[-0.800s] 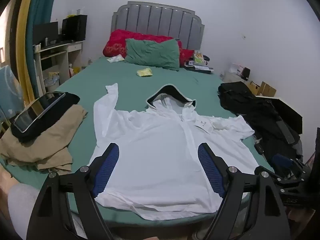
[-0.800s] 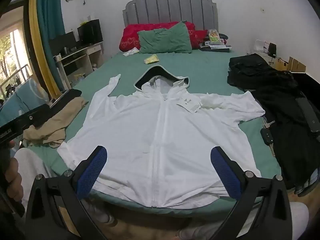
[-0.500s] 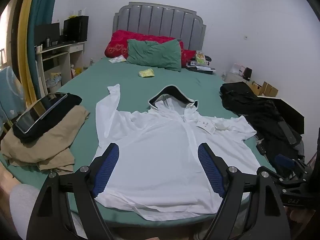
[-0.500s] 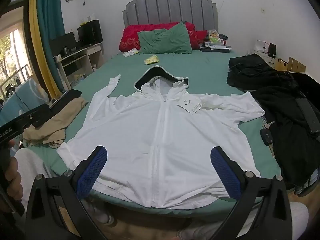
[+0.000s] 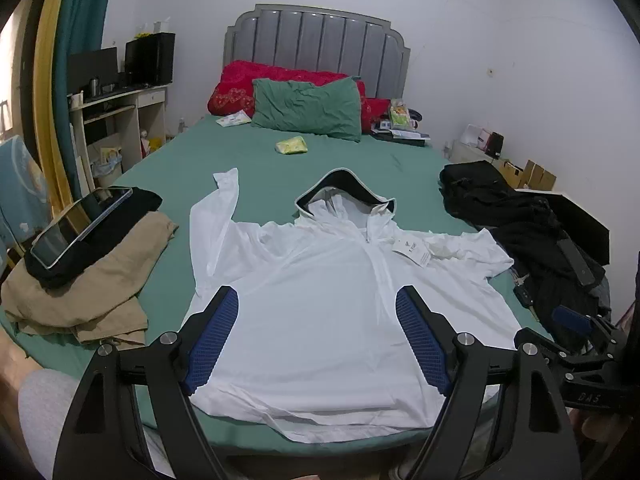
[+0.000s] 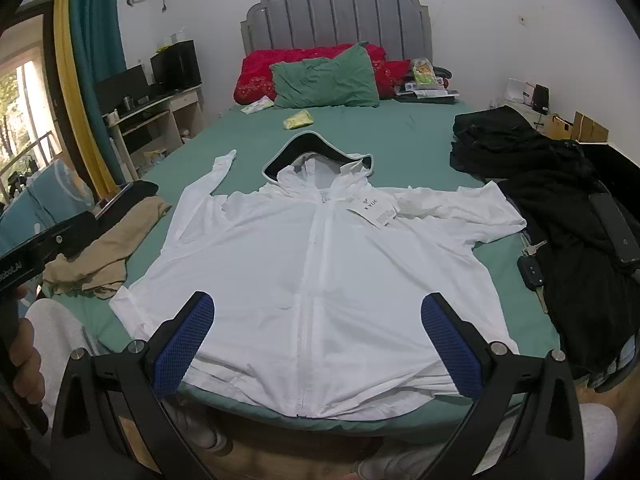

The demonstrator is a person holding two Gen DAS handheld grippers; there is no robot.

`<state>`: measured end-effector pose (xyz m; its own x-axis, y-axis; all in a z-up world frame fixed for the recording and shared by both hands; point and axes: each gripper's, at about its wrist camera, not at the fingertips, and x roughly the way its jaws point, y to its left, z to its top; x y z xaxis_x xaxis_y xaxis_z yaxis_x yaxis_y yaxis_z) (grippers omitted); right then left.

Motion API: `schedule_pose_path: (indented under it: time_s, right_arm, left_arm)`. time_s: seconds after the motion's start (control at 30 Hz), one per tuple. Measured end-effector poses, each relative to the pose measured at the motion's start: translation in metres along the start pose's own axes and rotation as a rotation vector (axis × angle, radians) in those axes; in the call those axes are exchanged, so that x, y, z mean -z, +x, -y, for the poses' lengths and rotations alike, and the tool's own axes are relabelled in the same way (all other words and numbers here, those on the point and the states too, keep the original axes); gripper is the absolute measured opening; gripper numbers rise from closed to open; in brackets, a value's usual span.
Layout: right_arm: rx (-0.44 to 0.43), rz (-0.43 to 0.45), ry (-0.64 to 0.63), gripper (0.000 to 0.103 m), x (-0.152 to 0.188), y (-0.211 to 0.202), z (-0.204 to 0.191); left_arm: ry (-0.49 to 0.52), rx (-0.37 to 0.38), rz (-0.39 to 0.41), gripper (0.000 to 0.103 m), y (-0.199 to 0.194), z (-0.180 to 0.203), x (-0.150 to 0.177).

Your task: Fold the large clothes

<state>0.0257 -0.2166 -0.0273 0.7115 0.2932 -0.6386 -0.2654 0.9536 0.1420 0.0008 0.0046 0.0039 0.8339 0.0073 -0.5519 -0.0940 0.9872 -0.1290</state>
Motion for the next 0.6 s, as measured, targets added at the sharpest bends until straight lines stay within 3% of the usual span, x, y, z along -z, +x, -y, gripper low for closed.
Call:
schedule_pose_path:
  time_s: [0.6]
  right_arm:
    - [0.002,0.0,-0.003,0.102,0.0,0.0006,-0.0003]
  left_arm:
    - [0.005,-0.002,0.0,0.084,0.0006,0.0026,0.0006]
